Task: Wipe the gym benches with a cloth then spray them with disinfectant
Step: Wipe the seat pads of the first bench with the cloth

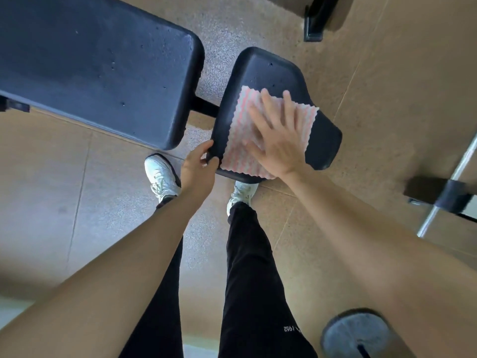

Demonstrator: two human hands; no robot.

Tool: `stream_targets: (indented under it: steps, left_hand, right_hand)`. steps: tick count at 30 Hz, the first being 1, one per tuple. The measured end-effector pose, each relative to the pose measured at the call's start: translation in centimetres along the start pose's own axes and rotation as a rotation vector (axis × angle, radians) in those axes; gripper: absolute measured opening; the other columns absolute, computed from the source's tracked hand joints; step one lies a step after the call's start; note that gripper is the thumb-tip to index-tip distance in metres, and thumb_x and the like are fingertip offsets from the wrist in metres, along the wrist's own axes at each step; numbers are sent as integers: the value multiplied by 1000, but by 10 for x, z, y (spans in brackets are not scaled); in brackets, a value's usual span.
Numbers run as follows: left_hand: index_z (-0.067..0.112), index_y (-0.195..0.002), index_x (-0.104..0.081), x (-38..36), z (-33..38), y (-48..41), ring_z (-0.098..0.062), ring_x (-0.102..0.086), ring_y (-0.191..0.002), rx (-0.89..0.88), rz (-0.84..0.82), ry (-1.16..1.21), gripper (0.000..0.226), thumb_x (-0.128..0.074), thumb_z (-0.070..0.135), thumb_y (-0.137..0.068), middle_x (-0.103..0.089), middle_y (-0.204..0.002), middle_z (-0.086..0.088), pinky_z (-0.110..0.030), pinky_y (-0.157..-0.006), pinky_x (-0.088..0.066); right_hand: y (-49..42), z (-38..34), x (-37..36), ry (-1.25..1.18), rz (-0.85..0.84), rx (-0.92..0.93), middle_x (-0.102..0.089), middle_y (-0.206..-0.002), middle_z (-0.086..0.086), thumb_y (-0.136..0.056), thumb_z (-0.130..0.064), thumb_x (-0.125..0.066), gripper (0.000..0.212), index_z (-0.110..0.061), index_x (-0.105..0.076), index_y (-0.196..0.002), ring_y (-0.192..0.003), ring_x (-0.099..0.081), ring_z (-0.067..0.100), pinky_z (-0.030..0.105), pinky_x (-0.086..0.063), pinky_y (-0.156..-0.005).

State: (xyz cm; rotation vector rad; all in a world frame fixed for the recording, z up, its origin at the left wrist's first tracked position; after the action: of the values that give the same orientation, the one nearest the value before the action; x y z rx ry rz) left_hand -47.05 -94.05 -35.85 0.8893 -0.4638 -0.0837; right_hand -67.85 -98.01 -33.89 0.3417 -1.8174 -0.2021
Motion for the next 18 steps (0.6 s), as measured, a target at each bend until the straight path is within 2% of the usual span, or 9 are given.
stream_targets:
  steps: [2,4,7,11,15,18]
  left_hand:
    - [39,-134,-64,-1,-8,-1,-11,-65,-100,16,-13,72,44,-63,18,-95,-69,-124,6,-24,-85,-51]
    - [48,-129,-64,-2,-13,-1,-11,-64,-110,13,-39,92,45,-63,19,-94,-67,-126,7,-26,-96,-50]
    - [55,-122,-63,-1,-18,-4,-10,-63,-119,18,-75,130,47,-62,18,-93,-67,-128,11,-30,-105,-49]
    - [55,-123,-64,0,-21,-3,-9,-63,-120,21,-101,167,48,-63,26,-85,-68,-128,11,-39,-110,-49]
    - [60,-117,-66,-1,-24,0,-9,-64,-120,41,-93,194,46,-65,32,-81,-69,-128,10,-42,-113,-47]
    - [56,-122,-67,0,-28,-1,-15,-64,-121,62,-100,199,49,-61,33,-79,-70,-128,3,-46,-113,-46]
  right_hand:
    - [-17,1,-12,65,-41,-7,-8,-171,-1,-99,-69,-33,73,-34,-18,-161,-153,0,48,67,-6,-120]
    - [-23,-1,-20,135,-39,-12,-6,-171,0,-97,-75,-27,76,-36,-16,-161,-153,-1,50,71,-6,-117]
    - [-19,-20,-23,181,-12,72,-12,-170,4,-95,-76,-30,77,-36,-19,-161,-152,-8,50,72,-9,-116]
    - [5,-35,-38,168,-45,91,-7,-171,1,-94,-71,-29,77,-36,-14,-161,-154,-3,46,73,-8,-116]
    - [27,-45,-52,154,-63,79,-13,-170,3,-90,-83,-32,83,-38,-24,-160,-154,-5,46,75,-6,-115]
    - [25,-53,-49,159,-57,157,-13,-170,4,-91,-83,-31,82,-40,-23,-160,-154,-6,44,75,-7,-114]
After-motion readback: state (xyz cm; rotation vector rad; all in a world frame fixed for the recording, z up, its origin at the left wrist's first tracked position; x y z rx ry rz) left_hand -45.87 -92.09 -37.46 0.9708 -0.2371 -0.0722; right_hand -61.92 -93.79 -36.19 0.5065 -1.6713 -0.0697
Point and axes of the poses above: each hand's wrist, its own y-axis away from the middle knuckle, its own x-axis out of the back of the hand, z = x × y, the point moved 8 cm from there along -y, towards the middle knuckle
